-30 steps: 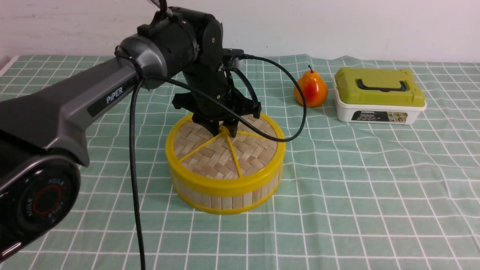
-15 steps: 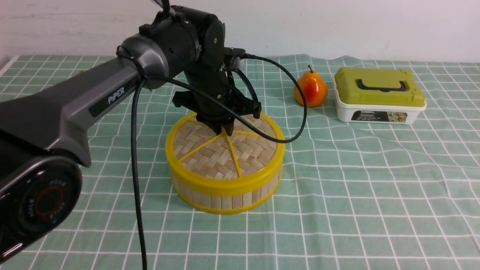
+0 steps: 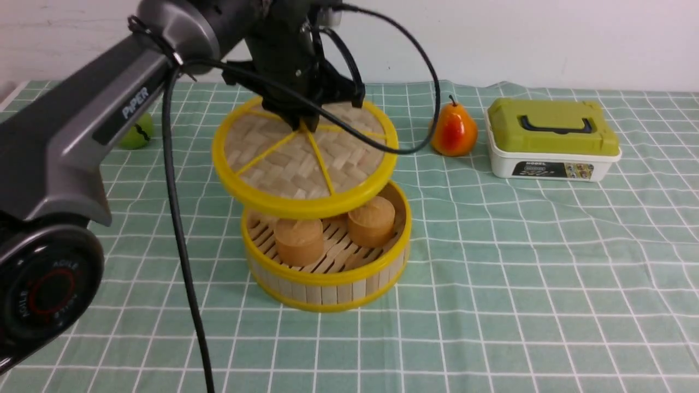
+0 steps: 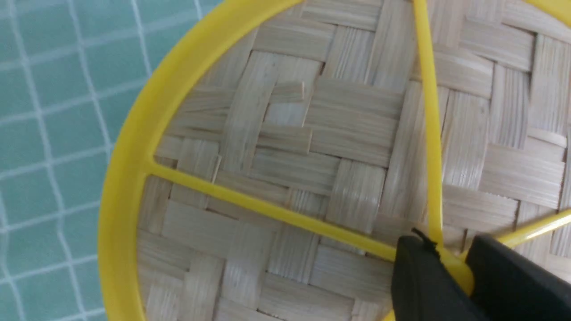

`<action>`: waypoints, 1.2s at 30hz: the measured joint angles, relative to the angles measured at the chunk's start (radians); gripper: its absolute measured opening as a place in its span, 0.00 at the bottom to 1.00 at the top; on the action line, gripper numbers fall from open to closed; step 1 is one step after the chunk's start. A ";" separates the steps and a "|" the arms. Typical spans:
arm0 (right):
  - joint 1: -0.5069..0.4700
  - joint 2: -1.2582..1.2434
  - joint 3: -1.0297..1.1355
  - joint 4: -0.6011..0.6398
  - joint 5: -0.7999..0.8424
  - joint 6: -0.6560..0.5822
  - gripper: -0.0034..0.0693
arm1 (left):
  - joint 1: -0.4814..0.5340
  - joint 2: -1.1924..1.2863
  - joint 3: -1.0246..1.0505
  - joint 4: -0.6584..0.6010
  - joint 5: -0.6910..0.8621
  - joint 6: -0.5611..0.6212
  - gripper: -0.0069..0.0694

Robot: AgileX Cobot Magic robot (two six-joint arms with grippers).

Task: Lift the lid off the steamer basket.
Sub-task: Use the left arm to place the steamer lid on the table

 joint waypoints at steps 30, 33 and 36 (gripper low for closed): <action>0.000 -0.001 0.000 0.000 0.000 0.000 0.38 | 0.339 -0.187 0.748 0.013 -0.126 -0.191 0.24; 0.000 -0.001 0.000 0.000 0.000 0.000 0.38 | 0.339 -0.155 0.748 -0.004 -0.155 -0.201 0.24; 0.000 -0.001 0.000 0.000 0.000 0.000 0.38 | 0.339 -0.142 0.748 -0.003 -0.185 -0.213 0.25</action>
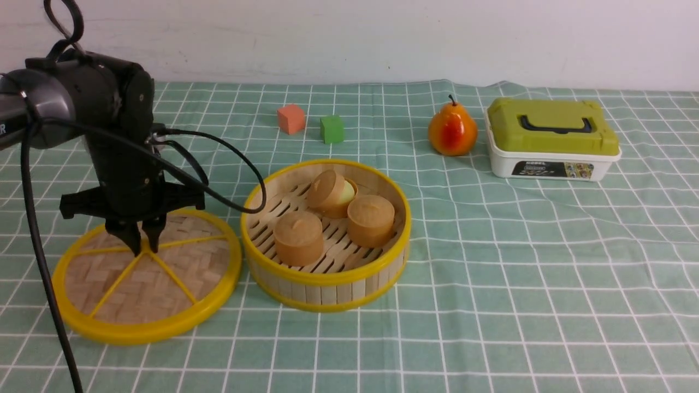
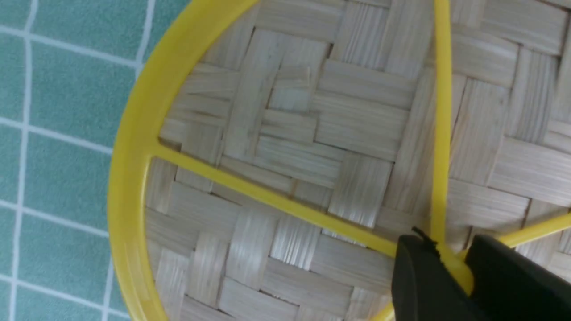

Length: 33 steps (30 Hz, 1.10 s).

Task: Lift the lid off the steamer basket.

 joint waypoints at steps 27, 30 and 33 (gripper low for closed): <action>0.000 0.000 0.000 0.000 0.000 0.000 0.38 | 0.000 -0.333 -0.083 -0.211 0.173 0.309 0.07; 0.000 0.000 0.000 0.000 0.000 0.000 0.38 | 0.000 -0.434 0.042 -0.273 0.176 0.369 0.07; 0.000 0.000 0.000 0.000 0.000 0.000 0.38 | 0.000 -0.582 0.225 -0.324 0.168 0.410 0.07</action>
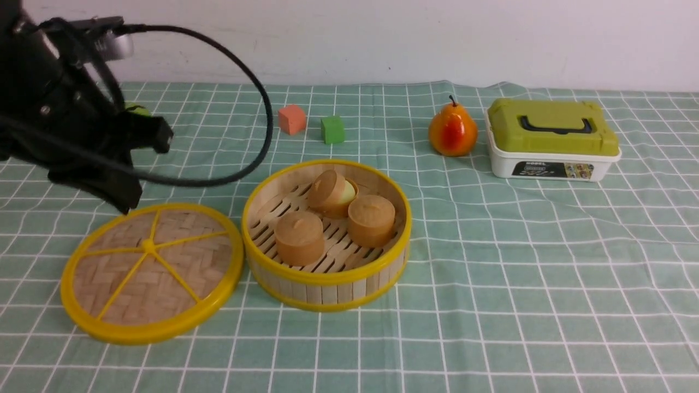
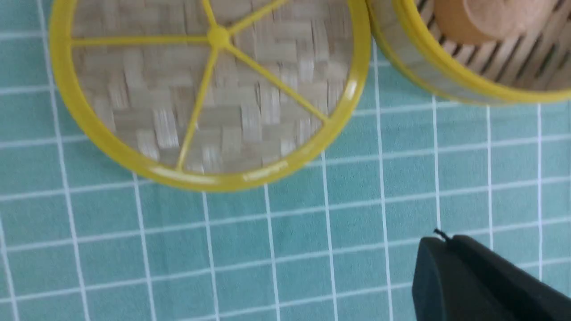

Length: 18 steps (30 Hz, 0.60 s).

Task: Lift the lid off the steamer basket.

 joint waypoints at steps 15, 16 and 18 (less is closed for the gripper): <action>0.000 0.000 0.000 0.000 0.000 0.000 0.38 | 0.000 -0.989 0.935 -0.340 -0.671 0.122 0.07; 0.000 0.000 0.000 0.000 0.000 0.000 0.38 | 0.000 -1.071 0.979 -0.351 -0.706 0.124 0.07; 0.000 0.000 0.000 0.000 0.000 0.000 0.38 | 0.000 -1.169 1.016 -0.358 -0.729 0.125 0.07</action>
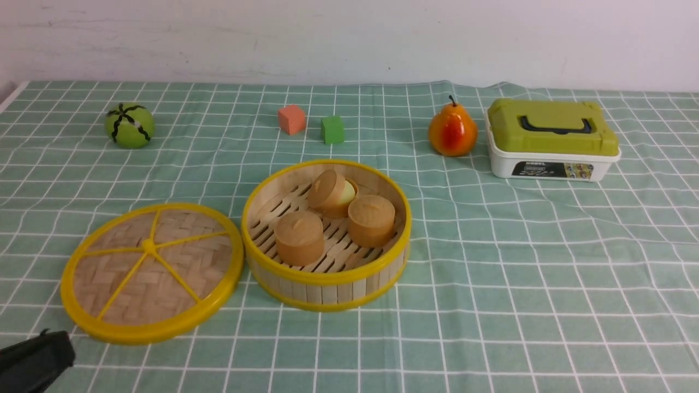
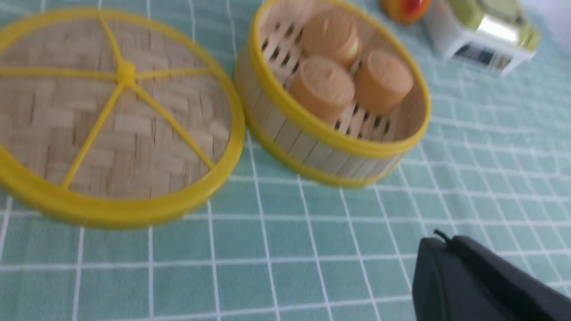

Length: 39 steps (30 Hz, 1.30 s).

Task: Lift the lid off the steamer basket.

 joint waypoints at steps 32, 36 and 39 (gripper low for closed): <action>0.000 0.000 0.000 0.000 0.000 0.000 0.38 | 0.000 -0.136 0.177 0.193 -0.073 -0.010 0.08; 0.000 0.000 0.000 0.000 0.000 0.000 0.38 | 0.000 -0.159 0.298 0.401 -0.161 -0.206 0.08; 0.000 0.000 0.000 0.000 0.000 0.000 0.38 | 0.000 -0.218 0.369 0.520 -0.192 -0.330 0.08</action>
